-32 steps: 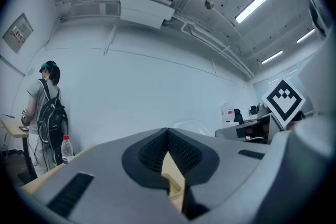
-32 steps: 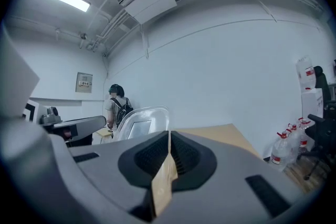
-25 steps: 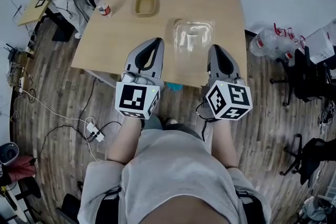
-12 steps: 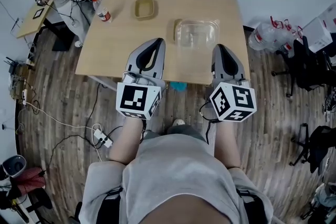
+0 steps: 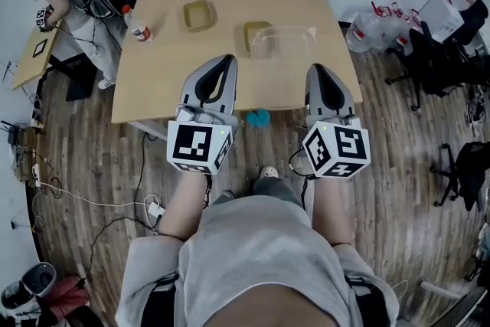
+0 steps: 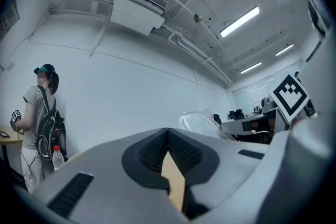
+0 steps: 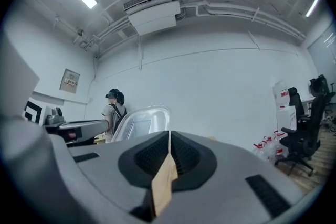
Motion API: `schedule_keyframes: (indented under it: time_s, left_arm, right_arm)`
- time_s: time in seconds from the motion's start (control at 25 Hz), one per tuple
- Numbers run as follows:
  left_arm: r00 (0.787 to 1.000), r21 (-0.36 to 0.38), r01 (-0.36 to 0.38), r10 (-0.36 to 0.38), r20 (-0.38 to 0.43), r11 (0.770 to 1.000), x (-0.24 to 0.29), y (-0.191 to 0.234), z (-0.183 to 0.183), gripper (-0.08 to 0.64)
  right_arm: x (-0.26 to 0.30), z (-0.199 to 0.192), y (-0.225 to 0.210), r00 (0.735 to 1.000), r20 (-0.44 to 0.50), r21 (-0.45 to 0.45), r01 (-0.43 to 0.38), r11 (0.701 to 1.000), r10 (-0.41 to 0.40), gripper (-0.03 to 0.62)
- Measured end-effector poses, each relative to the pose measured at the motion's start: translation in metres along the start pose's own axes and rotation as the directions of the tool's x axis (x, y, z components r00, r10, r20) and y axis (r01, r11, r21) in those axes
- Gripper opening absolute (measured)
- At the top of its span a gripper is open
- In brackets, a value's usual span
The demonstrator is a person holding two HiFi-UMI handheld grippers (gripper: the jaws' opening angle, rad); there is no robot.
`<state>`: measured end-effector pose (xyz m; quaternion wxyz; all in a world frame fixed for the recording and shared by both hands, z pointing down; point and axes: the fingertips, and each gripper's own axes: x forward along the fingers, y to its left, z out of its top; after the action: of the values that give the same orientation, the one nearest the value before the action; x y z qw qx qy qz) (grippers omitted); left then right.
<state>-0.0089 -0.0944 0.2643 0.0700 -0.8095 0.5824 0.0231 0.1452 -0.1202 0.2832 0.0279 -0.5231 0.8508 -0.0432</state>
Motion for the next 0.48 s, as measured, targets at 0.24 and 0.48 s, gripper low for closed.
schedule_keyframes:
  time_s: [0.24, 0.48]
  left_arm:
    - [0.998, -0.008, 0.057, -0.057, 0.002, 0.998, -0.029, -0.002, 0.001, 0.015]
    - [0.995, -0.023, 0.104, -0.104, 0.004, 0.994, -0.059, -0.01, 0.0, 0.015]
  right_arm:
    - [-0.035, -0.001, 0.015, 0.997, 0.016, -0.008, 0.079, 0.997, -0.079, 0.021]
    - [-0.074, -0.006, 0.032, 0.99, 0.03, -0.017, 0.141, 0.99, -0.14, 0.021]
